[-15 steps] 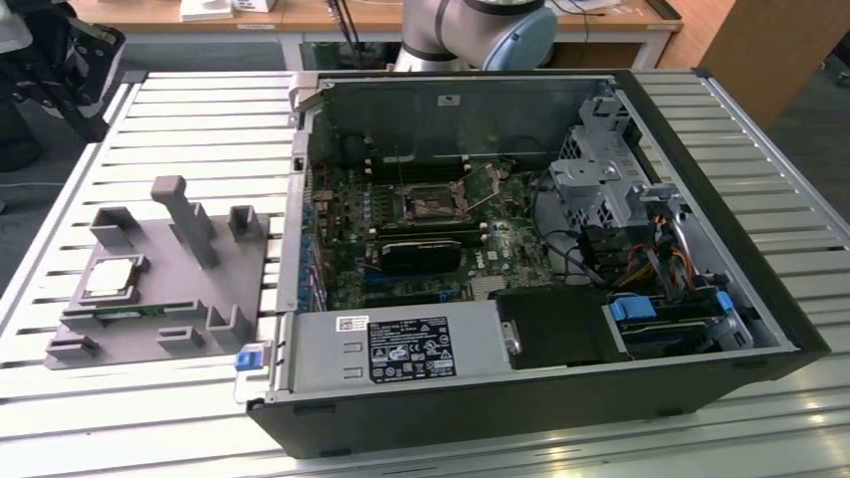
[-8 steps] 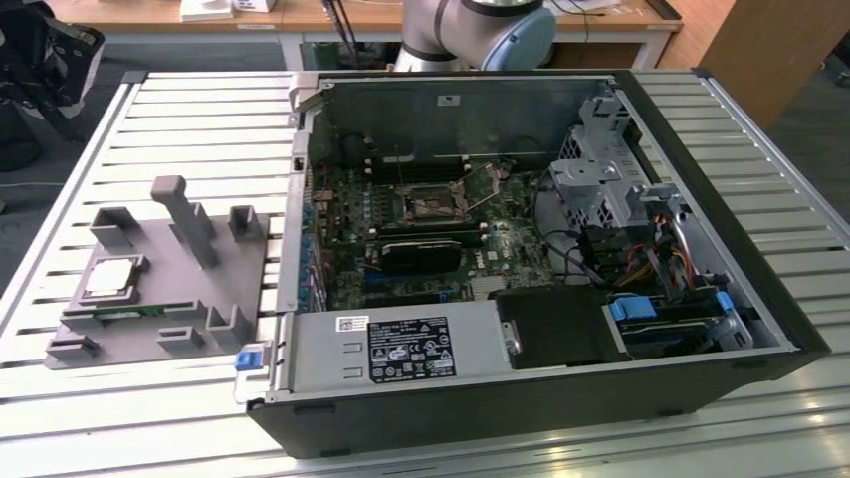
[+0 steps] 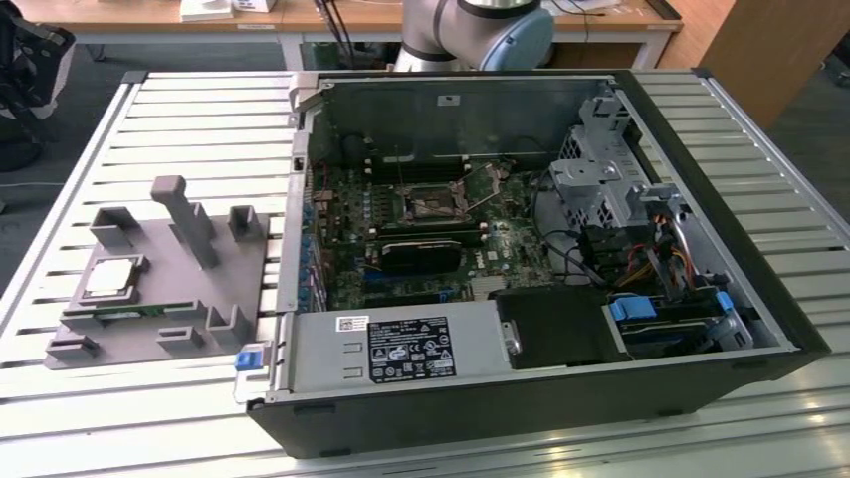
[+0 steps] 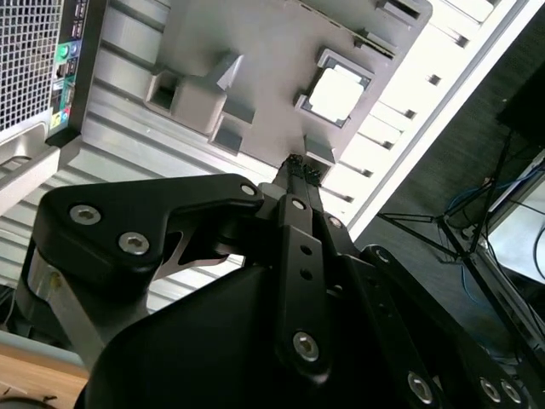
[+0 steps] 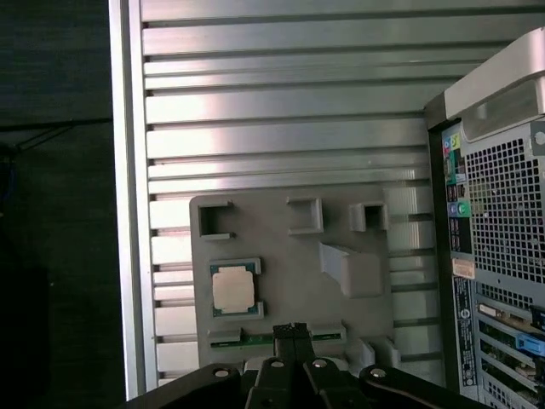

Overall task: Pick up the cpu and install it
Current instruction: 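Reach for the cpu, then pick up the cpu and move it towards the insertion slot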

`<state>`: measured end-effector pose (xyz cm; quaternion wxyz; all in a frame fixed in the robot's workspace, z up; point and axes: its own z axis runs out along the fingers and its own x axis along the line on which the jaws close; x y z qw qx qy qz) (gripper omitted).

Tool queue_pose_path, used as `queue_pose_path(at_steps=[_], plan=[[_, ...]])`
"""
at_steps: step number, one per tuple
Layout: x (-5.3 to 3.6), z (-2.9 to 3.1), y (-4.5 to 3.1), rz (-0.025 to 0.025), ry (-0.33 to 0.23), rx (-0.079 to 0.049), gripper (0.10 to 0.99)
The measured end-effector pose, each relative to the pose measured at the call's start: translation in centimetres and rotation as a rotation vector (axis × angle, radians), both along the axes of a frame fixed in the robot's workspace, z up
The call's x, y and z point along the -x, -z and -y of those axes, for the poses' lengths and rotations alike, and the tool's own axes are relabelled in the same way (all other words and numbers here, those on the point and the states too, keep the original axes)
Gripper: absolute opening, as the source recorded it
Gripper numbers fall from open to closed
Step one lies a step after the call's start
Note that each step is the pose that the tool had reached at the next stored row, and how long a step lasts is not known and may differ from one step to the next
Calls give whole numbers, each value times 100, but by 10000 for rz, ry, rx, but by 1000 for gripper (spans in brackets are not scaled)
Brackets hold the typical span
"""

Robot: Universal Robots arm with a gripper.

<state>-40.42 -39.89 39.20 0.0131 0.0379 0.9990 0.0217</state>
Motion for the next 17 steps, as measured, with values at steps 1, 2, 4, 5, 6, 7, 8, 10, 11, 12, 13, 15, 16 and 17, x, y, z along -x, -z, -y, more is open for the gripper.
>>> queue_pose_path(at_steps=[1, 2, 4, 5, 6, 7, 8, 10, 11, 12, 13, 15, 16, 17], plan=[[30, 0, 1, 1, 0, -1, 106], [61, 0, 1, 0, 0, 0, 106], [124, 0, 2, 0, -1, 0, 106], [153, 0, 1, -1, -1, 0, 106], [181, 0, 2, 0, -1, 0, 106], [210, 0, 2, 0, -1, -1, 106], [236, 0, 2, -1, -1, -1, 106], [287, 0, 3, -1, 0, -1, 106], [311, 0, 4, 1, 0, -2, 106], [333, 0, 3, 0, 0, -1, 106], [356, 0, 4, -1, 0, -1, 106], [400, 0, 5, -5, 0, -2, 106], [422, 0, 6, -6, -1, -2, 106], [441, 0, 7, -8, 0, -1, 106]])
